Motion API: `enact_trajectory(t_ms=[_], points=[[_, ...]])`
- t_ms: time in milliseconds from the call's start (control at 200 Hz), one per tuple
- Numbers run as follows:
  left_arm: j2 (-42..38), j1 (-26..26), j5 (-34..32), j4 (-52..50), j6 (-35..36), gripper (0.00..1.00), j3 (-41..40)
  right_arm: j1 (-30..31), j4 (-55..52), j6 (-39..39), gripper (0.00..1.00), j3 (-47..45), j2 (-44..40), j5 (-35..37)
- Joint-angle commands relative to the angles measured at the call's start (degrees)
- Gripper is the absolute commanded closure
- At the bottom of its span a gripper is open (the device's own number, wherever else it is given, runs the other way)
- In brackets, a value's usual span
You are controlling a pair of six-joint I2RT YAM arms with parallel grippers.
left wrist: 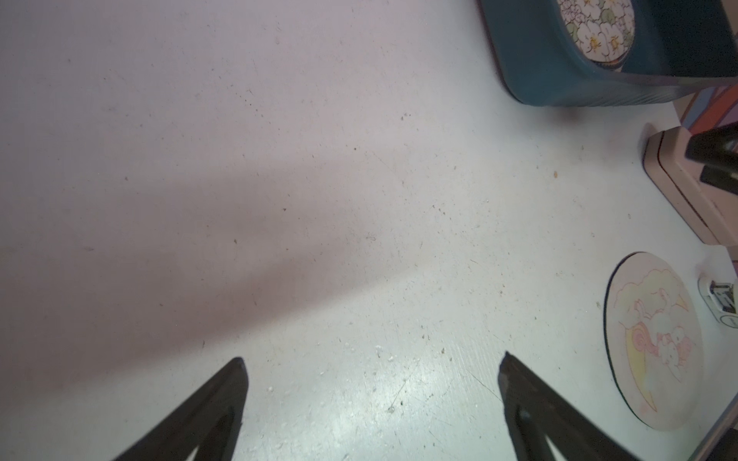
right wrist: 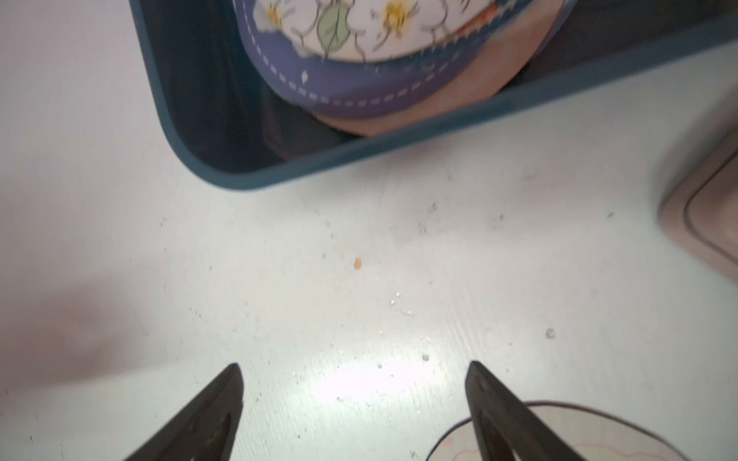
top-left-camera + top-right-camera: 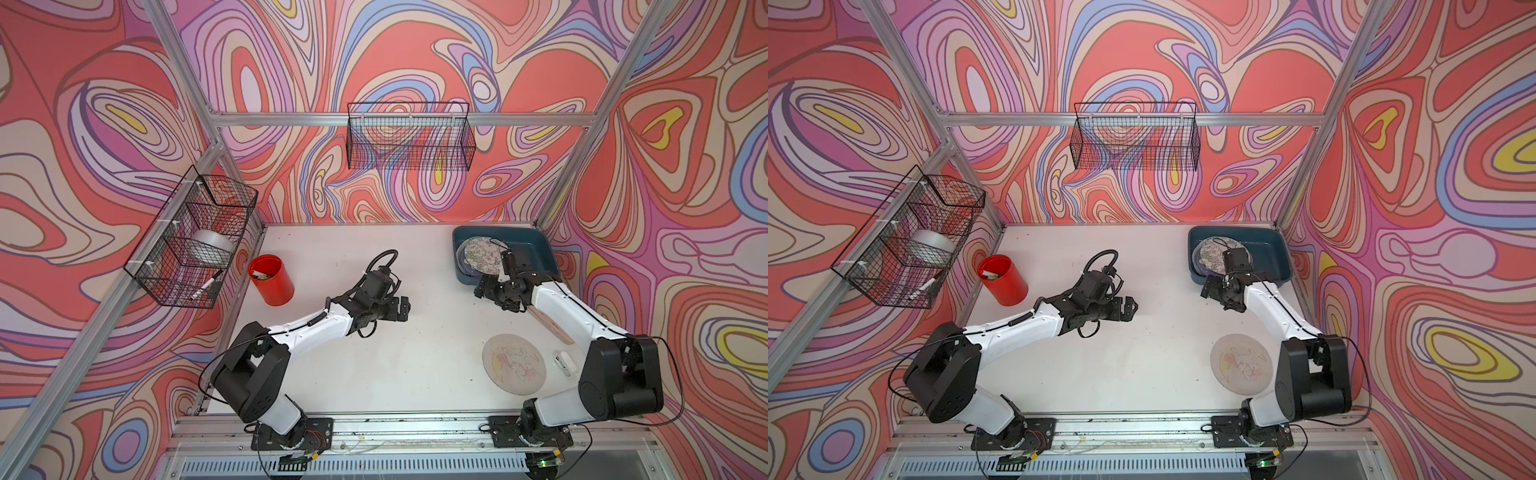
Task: Put the coasters into the storage box
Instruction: Place the coaster in the storage box, then pick up the coaster from the center of the board.
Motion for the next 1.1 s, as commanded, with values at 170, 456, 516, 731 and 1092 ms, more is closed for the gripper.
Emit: enact_trajectory(t_ms=[170,456,516,731,1092], points=[[-0.9,0.0,1.0,2.1,-0.1,0.02,-1.8,2.1,-3.8,7.8,0.12,-9.4,-3.4,2.2],[-1.8,0.0,0.9,2.8,0.1,0.01,-2.9,4.3,-5.1,12.1,0.13,-14.3,-4.7,4.1],[-1.8,0.0,1.0,3.0,0.1,0.02,-3.0,4.4,-5.0,12.7,0.13,-15.7,-5.3,3.9],[-1.8,0.0,1.2,3.6,0.3,0.02,-3.1,4.6,-4.6,13.8,0.16,-19.6,-5.8,3.8],[-0.8,0.0,1.5,4.2,1.0,0.02,-2.7,4.9,-2.6,15.1,0.36,-22.0,-4.3,3.1]])
